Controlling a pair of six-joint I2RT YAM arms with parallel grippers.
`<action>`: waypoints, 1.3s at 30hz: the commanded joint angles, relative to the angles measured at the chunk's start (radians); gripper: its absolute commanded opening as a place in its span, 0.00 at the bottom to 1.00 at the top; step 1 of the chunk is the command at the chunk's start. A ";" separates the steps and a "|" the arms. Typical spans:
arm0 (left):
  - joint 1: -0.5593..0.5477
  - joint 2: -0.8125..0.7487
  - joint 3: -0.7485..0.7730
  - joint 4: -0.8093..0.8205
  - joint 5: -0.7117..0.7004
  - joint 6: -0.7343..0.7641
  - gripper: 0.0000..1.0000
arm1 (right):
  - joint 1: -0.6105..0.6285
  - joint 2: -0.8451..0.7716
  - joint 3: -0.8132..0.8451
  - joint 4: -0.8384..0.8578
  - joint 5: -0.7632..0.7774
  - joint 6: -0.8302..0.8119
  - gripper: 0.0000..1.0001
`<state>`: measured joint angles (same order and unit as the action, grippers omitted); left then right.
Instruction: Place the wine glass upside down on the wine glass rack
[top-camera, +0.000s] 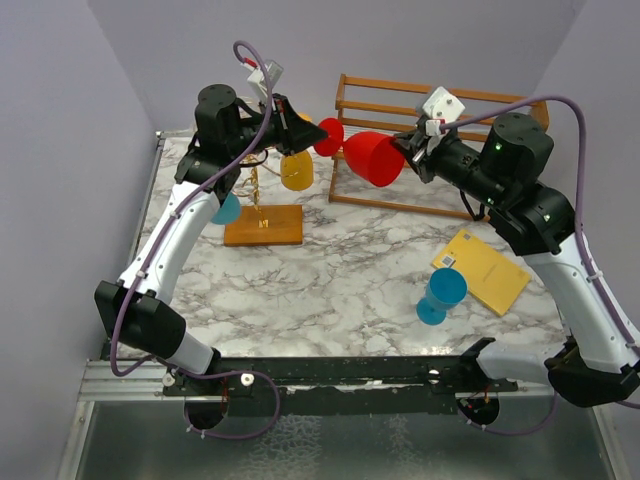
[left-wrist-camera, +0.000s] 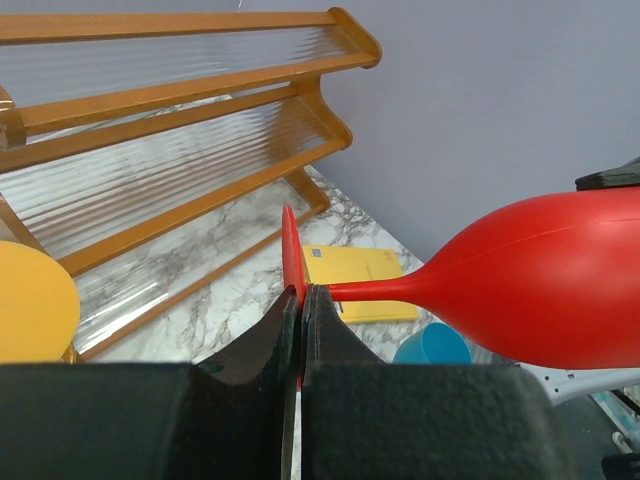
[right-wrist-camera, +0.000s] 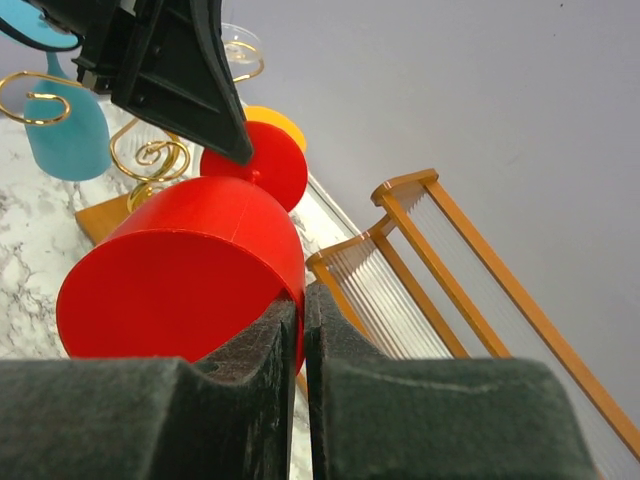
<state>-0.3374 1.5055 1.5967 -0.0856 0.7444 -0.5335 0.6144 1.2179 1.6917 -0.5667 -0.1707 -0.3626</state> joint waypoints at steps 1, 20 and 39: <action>0.012 -0.045 0.009 0.012 0.027 0.045 0.00 | 0.005 -0.023 -0.025 0.049 0.043 -0.022 0.10; 0.094 -0.098 0.252 -0.326 -0.169 0.507 0.00 | -0.009 -0.119 -0.107 0.051 0.112 -0.097 0.87; -0.120 -0.154 0.397 -0.883 -0.304 1.224 0.00 | -0.039 -0.132 -0.147 0.053 0.090 -0.095 0.95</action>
<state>-0.4541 1.3891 1.9694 -0.8558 0.4728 0.5388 0.5804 1.0977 1.5562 -0.5442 -0.0902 -0.4503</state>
